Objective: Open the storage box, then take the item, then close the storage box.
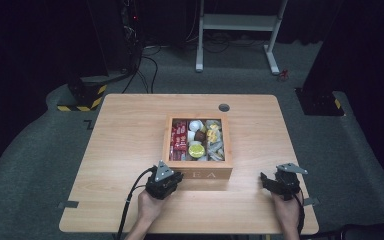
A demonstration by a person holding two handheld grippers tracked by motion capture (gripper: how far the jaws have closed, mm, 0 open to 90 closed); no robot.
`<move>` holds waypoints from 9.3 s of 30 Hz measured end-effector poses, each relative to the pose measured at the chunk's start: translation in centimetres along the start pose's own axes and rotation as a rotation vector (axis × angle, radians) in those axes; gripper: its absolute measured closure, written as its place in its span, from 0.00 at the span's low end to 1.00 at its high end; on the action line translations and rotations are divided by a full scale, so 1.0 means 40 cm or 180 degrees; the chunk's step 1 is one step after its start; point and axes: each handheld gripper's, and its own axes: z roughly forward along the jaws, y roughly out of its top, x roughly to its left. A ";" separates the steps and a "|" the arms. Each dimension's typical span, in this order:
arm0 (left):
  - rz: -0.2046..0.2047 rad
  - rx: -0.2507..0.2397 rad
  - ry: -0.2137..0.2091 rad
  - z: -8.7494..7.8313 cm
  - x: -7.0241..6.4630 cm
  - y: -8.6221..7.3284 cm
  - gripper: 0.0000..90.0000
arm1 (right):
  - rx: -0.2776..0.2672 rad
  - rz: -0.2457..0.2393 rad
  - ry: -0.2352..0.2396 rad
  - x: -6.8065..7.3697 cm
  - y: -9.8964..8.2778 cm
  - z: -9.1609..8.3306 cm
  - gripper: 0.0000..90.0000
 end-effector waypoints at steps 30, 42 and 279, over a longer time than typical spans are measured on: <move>-0.0034 -0.0169 0.0073 -0.021 -0.009 0.039 1.00 | 0.0003 0.0002 -0.0002 0.001 0.000 0.000 0.33; -0.0074 -0.0182 0.0035 -0.033 -0.004 0.062 1.00 | 0.0002 0.0001 -0.0001 0.001 0.000 0.000 0.33; -0.0398 -0.0466 -0.0187 -0.078 0.169 0.381 0.60 | -0.0469 -0.0885 0.1200 0.438 0.296 0.034 0.42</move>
